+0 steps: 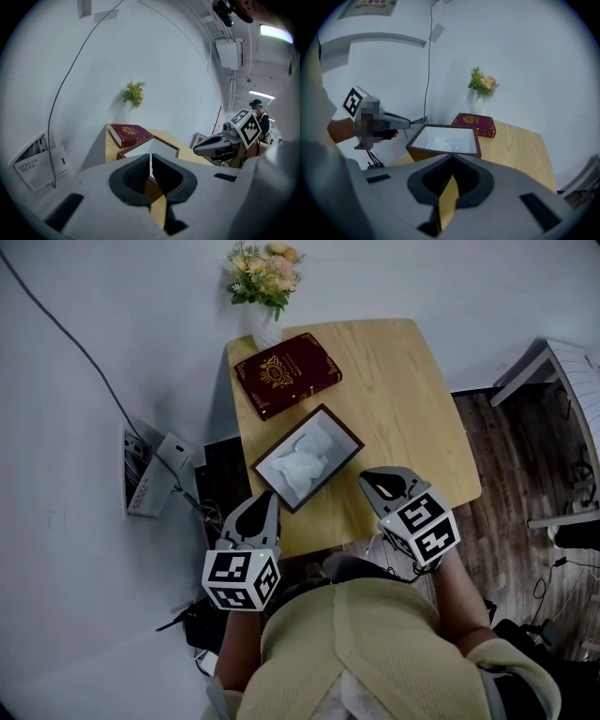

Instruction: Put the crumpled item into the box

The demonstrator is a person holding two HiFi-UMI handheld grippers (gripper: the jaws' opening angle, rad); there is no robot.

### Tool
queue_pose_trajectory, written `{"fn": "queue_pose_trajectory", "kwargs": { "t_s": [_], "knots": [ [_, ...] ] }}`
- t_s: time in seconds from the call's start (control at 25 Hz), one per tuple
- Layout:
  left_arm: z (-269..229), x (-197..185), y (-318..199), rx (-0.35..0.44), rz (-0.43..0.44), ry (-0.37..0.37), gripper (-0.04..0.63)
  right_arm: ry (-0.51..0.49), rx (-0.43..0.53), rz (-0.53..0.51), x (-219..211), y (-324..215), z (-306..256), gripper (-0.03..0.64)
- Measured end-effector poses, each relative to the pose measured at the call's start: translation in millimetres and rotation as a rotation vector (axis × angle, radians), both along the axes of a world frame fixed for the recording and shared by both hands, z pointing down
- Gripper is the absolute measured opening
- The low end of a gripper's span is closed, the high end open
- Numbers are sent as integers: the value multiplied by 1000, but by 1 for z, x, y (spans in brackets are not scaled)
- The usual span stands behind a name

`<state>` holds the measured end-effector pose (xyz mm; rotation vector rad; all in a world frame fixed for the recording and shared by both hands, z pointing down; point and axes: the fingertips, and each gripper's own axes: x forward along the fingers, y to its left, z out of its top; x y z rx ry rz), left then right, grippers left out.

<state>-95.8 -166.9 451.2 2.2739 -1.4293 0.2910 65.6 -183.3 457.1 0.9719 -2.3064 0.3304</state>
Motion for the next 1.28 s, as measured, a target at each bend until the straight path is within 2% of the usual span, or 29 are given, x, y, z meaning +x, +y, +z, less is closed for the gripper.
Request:
{"fn": "queue_pose_trajectory", "kwargs": {
  "t_s": [0.56, 1.28],
  "knots": [
    [8, 4, 8, -24, 23, -26, 32, -6, 5, 58, 14, 7, 2, 29],
    [5, -1, 12, -19, 5, -22, 32, -24, 27, 62, 11, 3, -7, 29]
  ]
}}
